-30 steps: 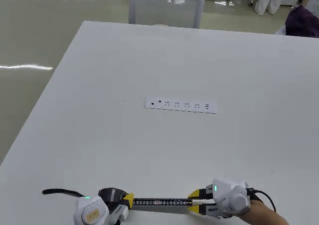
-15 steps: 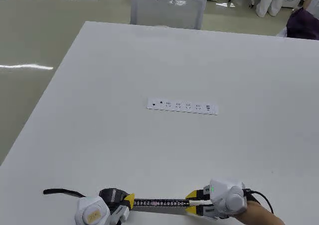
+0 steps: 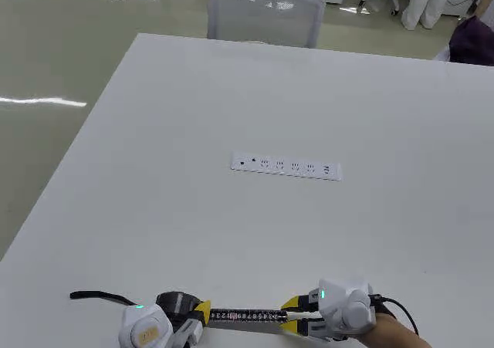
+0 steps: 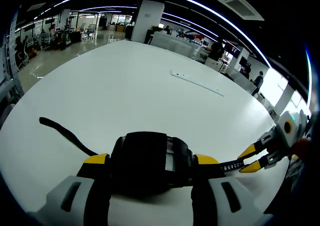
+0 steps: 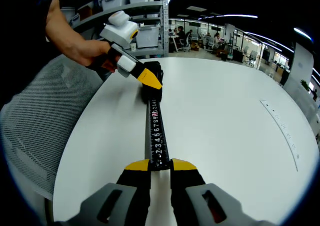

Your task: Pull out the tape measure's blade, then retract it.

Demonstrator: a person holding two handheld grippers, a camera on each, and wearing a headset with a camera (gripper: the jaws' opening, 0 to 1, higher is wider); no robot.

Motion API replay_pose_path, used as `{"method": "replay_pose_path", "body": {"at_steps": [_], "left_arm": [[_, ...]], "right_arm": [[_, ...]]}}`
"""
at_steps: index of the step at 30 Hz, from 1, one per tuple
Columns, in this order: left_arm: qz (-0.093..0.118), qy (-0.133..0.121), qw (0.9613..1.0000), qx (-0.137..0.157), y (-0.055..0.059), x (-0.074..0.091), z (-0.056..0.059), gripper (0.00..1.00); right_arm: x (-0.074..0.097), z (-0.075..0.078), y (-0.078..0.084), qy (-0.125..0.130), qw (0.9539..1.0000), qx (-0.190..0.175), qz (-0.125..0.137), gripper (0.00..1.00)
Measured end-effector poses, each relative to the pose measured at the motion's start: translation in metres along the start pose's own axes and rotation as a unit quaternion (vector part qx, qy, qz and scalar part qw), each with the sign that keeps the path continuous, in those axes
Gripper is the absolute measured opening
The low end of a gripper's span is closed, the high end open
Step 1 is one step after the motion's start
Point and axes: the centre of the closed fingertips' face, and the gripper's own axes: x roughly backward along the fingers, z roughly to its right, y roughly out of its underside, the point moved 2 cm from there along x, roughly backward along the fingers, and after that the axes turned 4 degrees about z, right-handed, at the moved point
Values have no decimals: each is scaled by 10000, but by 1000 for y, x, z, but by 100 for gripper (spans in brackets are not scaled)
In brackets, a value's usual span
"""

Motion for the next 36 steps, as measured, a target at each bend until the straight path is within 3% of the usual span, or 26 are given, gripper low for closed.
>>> {"method": "replay_pose_path", "body": {"at_steps": [36], "left_arm": [[-36, 42, 9999, 97, -1, -1, -1, 62]], "right_arm": [[-20, 1, -12, -89, 10000, 29, 31, 12]]}}
